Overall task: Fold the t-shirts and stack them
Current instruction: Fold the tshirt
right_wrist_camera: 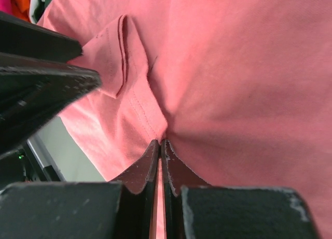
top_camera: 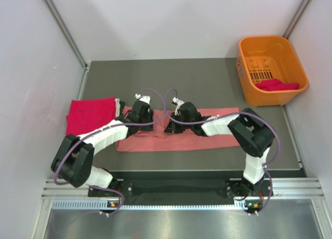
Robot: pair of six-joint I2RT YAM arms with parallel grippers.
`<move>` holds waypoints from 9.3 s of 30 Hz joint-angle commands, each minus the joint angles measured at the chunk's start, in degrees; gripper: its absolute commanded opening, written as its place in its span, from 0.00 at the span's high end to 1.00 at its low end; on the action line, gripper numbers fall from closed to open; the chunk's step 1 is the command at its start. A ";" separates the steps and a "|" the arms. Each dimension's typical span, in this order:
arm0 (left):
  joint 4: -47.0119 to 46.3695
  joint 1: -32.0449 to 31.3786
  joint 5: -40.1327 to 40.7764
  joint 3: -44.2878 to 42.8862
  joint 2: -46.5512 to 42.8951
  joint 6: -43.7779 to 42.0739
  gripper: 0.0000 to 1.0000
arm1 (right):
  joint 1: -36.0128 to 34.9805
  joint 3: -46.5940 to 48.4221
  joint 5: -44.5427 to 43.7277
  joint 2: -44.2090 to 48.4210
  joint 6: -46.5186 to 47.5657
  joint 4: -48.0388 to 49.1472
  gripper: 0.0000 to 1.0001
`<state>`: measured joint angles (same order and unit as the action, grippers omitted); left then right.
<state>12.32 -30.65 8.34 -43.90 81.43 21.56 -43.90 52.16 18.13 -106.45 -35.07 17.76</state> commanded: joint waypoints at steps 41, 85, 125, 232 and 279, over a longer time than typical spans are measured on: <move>8.06 -3.62 10.73 -3.21 -3.64 2.86 1.00 | 2.50 2.42 5.95 0.28 -2.81 2.37 1.00; 7.28 -10.48 11.35 -7.69 5.84 -9.70 0.56 | 2.59 3.47 8.76 -0.69 -2.20 0.26 1.00; 21.60 -1.52 24.62 1.00 -18.40 21.04 1.00 | -0.57 1.63 10.78 3.88 -3.07 0.34 1.00; 13.52 12.28 -12.74 -83.01 64.12 15.88 0.45 | 7.76 7.07 -9.70 27.36 1.49 -35.95 0.40; 8.61 18.61 -5.52 -31.25 29.04 15.35 0.11 | 21.67 55.85 15.44 -30.04 5.72 -48.26 0.42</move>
<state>23.88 -12.88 2.66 -74.13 108.75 36.01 -21.04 105.65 34.35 -134.08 -29.21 -31.33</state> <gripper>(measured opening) 0.903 0.590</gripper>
